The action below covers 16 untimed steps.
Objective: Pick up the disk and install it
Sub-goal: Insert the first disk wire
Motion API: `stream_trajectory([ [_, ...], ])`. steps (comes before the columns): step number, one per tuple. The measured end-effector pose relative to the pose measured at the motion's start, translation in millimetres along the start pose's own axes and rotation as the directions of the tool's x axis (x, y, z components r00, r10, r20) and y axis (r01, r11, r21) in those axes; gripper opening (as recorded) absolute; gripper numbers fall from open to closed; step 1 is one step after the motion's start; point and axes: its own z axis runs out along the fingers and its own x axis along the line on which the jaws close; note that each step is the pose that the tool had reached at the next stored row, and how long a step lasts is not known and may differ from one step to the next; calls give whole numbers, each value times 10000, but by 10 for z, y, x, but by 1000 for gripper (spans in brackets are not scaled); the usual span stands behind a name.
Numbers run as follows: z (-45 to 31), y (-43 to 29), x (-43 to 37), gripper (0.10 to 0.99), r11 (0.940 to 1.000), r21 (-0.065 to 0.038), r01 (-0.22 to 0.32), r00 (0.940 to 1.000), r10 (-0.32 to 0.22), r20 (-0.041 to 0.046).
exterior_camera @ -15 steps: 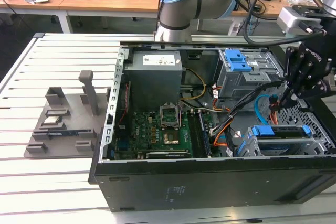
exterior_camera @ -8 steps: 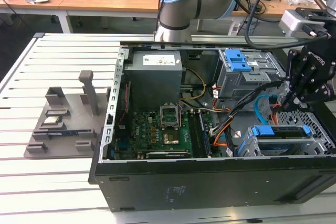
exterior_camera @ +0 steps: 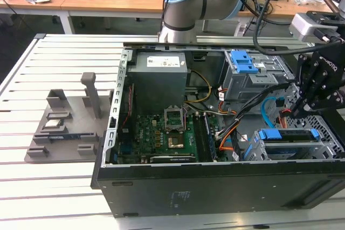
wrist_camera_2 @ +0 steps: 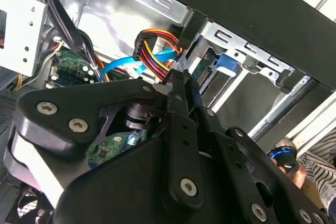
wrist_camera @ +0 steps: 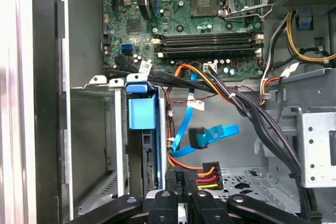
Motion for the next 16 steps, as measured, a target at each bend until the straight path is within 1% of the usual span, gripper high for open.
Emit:
stream_trajectory([
  [3, 24, -4, 72, 169, 10000, 0, -1, 10000, 1, -1],
  [5, 42, -11, 174, 169, 10000, -1, 0, 10000, 0, -1],
  [6, 55, -14, 211, 169, 10000, 0, 1, 10000, -1, 1],
  [10, 100, -21, 222, 169, 10000, -3, -1, 10000, 1, -1],
  [12, 119, -42, 211, 169, 10000, -4, -1, 10000, 1, -2],
  [16, 125, -43, 189, 169, 10000, -5, 0, 10000, 0, -2],
])
